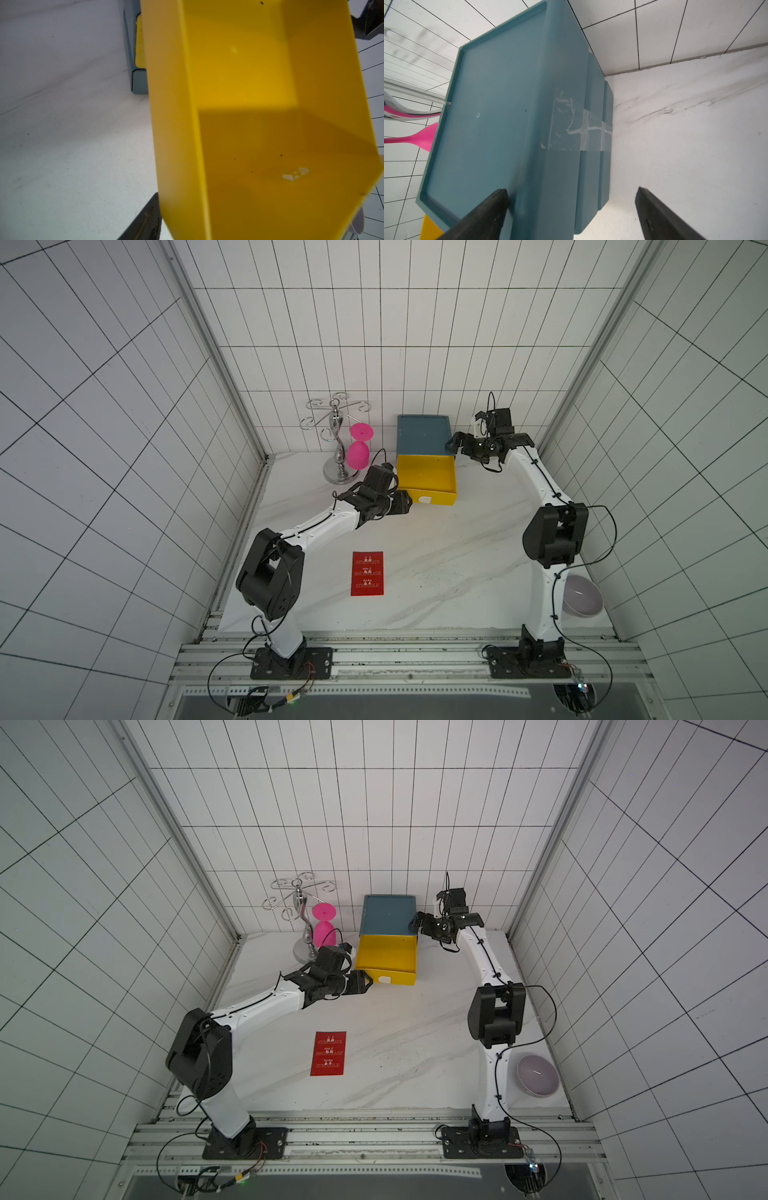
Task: Take the postcards out of the drawer
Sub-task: Close the drawer in the storage box.
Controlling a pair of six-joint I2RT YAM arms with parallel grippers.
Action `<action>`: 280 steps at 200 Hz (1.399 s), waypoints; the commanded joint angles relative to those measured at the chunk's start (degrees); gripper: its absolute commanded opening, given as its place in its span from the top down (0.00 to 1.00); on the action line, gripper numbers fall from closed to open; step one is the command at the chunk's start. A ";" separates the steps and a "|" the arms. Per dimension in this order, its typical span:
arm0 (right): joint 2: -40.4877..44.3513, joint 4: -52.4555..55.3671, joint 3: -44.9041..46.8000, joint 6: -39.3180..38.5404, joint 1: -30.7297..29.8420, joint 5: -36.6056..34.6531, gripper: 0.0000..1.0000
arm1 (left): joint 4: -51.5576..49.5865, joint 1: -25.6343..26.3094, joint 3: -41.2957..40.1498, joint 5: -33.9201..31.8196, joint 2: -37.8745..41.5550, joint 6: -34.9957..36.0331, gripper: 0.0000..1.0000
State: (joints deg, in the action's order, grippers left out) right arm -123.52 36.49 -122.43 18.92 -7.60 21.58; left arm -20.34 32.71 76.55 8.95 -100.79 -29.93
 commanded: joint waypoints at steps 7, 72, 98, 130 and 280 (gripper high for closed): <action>-1.81 4.73 -0.49 -1.86 -0.99 -0.34 0.02 | 2.63 -0.29 4.09 -6.02 -2.05 0.85 0.38; -1.61 4.82 -0.05 -1.95 -0.96 -0.32 0.02 | 2.79 -0.28 11.64 -8.14 -7.47 3.25 0.33; -1.54 4.81 0.55 -1.95 -0.92 -0.15 0.02 | 4.92 -0.29 13.29 -10.64 -9.10 4.50 0.31; -1.28 4.77 1.05 -1.95 -0.91 0.11 0.02 | 6.01 -0.33 16.58 -13.94 -11.35 6.64 0.29; -1.20 4.60 2.46 -0.37 -0.43 2.36 0.02 | 12.12 -0.37 22.98 -21.85 -20.13 7.36 0.23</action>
State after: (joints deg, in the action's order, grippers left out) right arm -123.55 36.47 -122.19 19.07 -7.60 22.94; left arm -11.29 32.56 97.91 -11.09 -119.13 -21.61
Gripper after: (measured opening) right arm 0.985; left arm 0.768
